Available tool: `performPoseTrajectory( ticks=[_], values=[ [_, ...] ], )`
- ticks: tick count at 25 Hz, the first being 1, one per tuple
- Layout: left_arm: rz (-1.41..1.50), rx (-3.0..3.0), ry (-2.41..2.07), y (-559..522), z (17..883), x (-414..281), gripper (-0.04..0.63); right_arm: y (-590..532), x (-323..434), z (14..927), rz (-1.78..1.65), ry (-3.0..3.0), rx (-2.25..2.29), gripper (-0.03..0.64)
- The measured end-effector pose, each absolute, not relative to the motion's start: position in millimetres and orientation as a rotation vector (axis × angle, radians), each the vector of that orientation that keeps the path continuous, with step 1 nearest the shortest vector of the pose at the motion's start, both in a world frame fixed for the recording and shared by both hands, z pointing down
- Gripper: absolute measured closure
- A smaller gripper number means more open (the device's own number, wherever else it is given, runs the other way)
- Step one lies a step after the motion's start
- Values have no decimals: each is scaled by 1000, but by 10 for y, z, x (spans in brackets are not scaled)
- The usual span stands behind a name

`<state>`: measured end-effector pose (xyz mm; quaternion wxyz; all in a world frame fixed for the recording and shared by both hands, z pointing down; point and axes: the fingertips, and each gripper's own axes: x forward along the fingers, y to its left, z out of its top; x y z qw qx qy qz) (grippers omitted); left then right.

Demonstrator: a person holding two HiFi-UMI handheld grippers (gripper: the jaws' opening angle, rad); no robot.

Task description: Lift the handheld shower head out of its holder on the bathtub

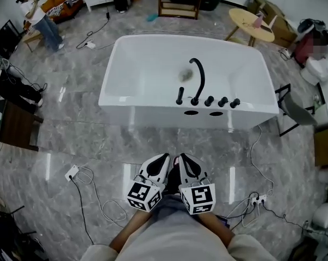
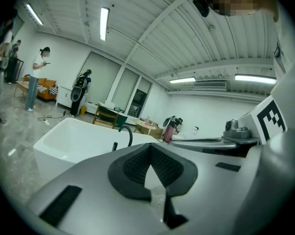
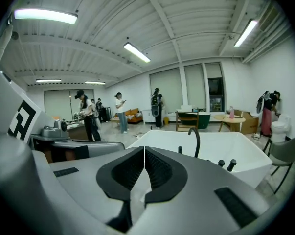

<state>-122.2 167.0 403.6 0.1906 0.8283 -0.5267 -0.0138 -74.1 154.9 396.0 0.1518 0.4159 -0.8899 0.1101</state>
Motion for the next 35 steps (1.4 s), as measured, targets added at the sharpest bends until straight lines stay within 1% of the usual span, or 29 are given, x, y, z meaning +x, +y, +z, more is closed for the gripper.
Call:
performPoseTrajectory(
  ticks=[14, 26, 35],
  values=[
    [-61, 2341, -1397, 962, 4118, -1414, 591, 930, -845, 4093, 368, -2497, 1323, 597],
    [28, 2341, -1349, -10, 4365, -1423, 591, -87, -883, 4345, 454, -2478, 1341, 597],
    [53, 2342, -1334, -903, 4435, -1243, 591, -962, -740, 4418, 474, -2499, 1340, 597]
  ],
)
